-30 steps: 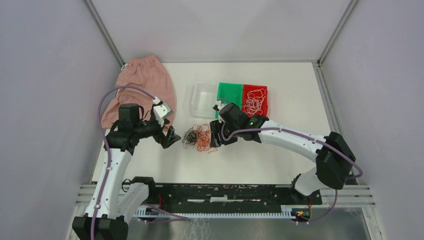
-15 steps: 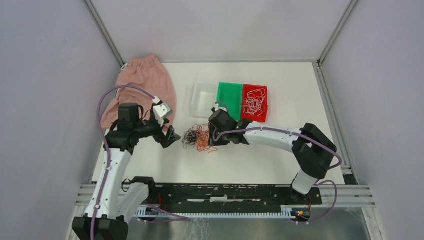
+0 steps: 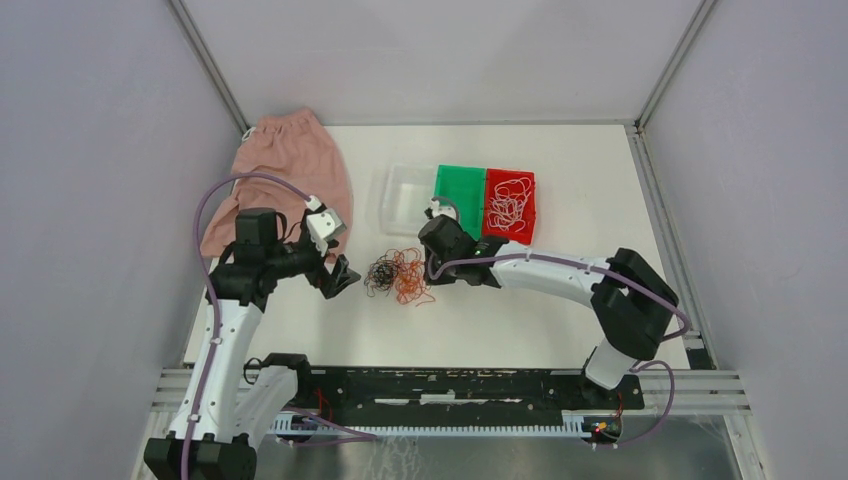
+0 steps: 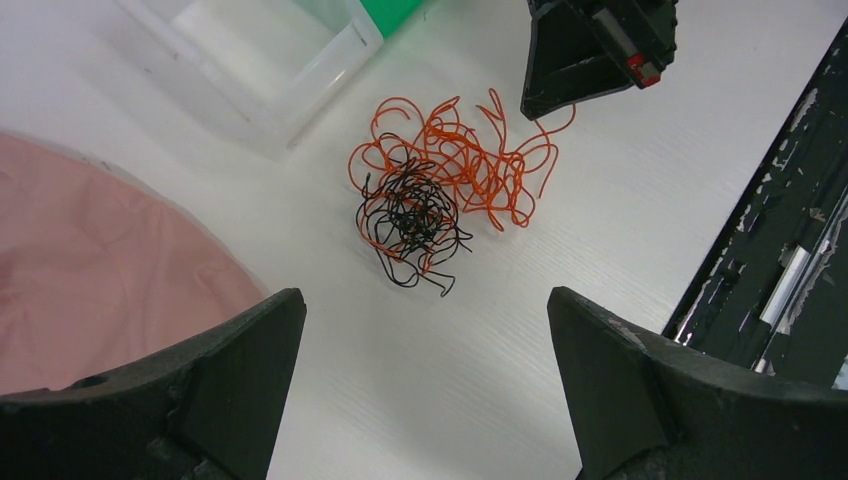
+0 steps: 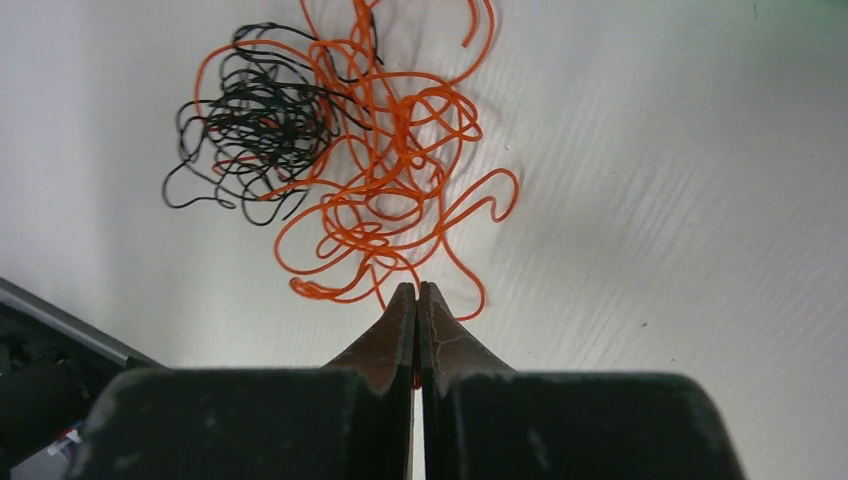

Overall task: Untangle the cables
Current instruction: Untie the cable.

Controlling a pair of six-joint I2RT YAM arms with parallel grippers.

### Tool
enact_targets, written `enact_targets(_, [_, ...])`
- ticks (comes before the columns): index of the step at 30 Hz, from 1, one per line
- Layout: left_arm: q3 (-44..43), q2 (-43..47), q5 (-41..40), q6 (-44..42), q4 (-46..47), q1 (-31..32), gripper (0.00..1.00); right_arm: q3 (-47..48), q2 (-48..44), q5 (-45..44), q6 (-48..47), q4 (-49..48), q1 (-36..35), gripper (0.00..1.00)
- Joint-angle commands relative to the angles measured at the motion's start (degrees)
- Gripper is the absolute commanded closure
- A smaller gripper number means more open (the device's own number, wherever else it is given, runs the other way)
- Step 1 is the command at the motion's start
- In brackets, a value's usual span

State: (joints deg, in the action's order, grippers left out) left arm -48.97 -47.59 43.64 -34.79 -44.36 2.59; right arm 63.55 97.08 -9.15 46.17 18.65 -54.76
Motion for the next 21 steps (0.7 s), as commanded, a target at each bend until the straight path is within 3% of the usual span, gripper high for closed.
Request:
enact_targets(1, [-2.53,1.37,1.50,-2.72,-0.60,-0.24,0.02,3.84,-7.62,1.31,-4.99,0.15,-0.38,1.00])
enact_targets(21, [-3.99,4.95,9.09,0.21,-0.83,-0.22,0.05,12.52,-18.56,19.20,-16.28,-1.37,-0.27,1.00])
